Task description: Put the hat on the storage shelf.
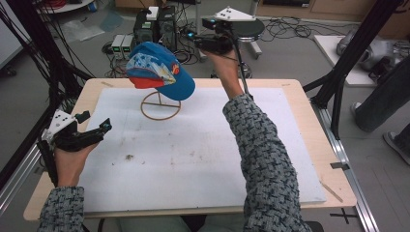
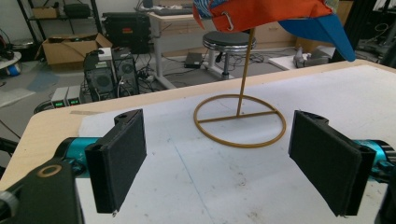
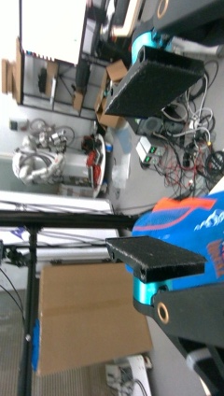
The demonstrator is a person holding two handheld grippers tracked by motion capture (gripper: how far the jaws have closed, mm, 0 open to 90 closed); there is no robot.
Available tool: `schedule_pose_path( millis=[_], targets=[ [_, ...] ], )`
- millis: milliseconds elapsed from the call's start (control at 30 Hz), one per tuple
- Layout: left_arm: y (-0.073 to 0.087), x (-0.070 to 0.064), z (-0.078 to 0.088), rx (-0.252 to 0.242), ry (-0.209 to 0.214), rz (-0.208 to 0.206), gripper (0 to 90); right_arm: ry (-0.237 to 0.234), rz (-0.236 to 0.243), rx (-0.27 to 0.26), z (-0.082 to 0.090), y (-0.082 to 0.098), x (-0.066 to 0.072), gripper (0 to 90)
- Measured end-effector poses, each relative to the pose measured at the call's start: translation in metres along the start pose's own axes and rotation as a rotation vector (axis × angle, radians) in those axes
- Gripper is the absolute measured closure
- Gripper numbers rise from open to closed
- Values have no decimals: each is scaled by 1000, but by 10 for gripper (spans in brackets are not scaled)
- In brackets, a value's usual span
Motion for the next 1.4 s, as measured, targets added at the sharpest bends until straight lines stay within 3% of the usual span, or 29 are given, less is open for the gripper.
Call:
schedule_pose_path(
  millis=[167,400,567,600,733,833,867,933,1000,1067,1400],
  targets=[
    [2,-2,1,8,-2,-8,192,44,9,-13,30,-6,-17,225],
    [3,-3,3,8,-4,-7,192,118,34,-46,77,-6,-37,223],
    [3,-2,2,10,-3,-4,192,144,36,-59,98,-2,-45,220],
    [4,-2,1,11,-2,-3,192,159,22,-54,109,2,-52,217],
    [3,-2,0,14,-2,-4,192,180,17,-65,125,10,-59,212],
    [3,-3,-1,10,-1,-5,192,174,-37,5,137,16,-67,187],
    [3,-3,-1,16,-1,-10,192,187,-21,-32,147,18,-68,188],
    [3,-3,-2,15,1,-6,192,196,-6,-51,150,19,-68,188],
    [3,-3,-2,15,2,-7,192,203,-1,-25,158,23,-69,189],
    [3,-4,-2,18,3,-11,192,206,0,-43,166,26,-70,189],
    [2,-5,-4,17,2,-14,192,251,-24,-32,204,61,-82,188]
  ],
)
Point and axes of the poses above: each handheld gripper's, and its own axes: z roughly backward along the jaws, y roughly out of its underside, x roughly to its left, the point moved 6 cm from there along -z, roughly forward along the jaws, and after that the axes turned 10 degrees about -z, right-handed, at the moved point
